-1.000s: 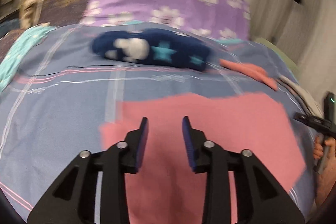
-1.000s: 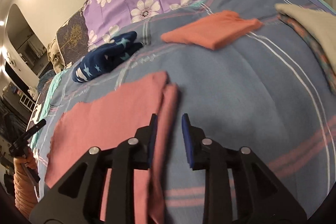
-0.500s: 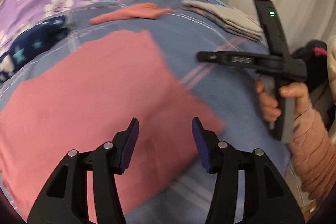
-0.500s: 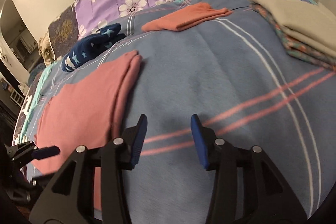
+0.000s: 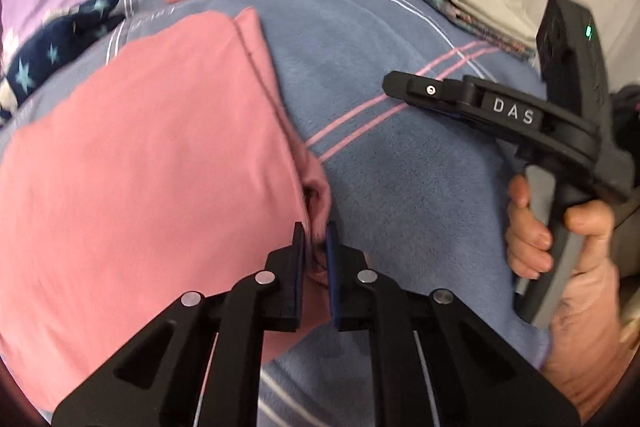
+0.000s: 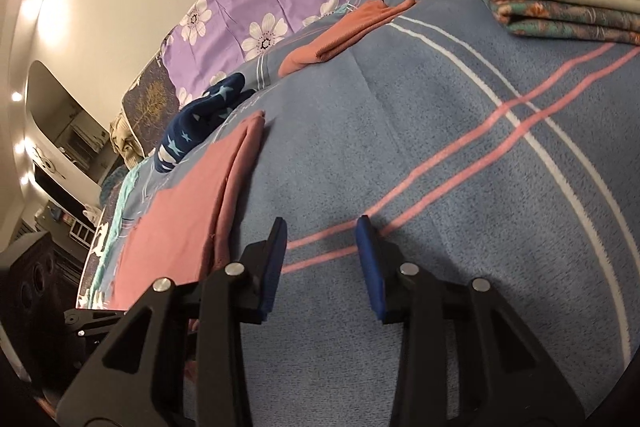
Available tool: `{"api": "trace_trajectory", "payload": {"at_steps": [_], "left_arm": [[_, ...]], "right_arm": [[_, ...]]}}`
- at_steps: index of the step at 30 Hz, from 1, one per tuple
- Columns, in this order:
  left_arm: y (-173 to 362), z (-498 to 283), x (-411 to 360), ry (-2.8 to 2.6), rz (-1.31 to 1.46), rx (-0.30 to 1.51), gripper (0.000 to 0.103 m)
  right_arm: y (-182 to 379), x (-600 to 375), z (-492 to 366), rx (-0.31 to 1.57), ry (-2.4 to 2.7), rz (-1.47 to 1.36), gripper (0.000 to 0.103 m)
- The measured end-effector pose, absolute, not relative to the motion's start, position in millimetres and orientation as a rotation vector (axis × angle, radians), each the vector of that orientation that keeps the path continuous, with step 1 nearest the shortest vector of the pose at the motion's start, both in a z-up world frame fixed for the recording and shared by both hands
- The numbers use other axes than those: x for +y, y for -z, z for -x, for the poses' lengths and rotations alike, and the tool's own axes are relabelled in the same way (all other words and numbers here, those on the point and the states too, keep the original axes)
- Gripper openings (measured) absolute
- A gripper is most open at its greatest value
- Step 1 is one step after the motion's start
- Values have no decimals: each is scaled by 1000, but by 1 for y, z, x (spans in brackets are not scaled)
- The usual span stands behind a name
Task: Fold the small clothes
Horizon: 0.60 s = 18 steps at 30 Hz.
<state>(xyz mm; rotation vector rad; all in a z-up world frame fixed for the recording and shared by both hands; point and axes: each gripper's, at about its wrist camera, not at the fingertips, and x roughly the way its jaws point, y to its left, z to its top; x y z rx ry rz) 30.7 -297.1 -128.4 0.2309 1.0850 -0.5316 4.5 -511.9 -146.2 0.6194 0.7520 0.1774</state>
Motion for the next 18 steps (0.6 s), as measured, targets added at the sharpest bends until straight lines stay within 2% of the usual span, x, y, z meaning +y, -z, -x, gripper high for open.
{"api": "trace_trajectory", "payload": {"at_steps": [3,7,18], "left_arm": [[130,-36,-289,554,-168,1097,9],[130,-33,-281,594,-96,1091,9],[133,-40,-263,610,62,1094,11]], "right_arm": [[143,-508,-5,762,-176,-589,40],[140,-501,-7,766,-183,-548,48],[143,-502,-6,756,-194,-562,50]]}}
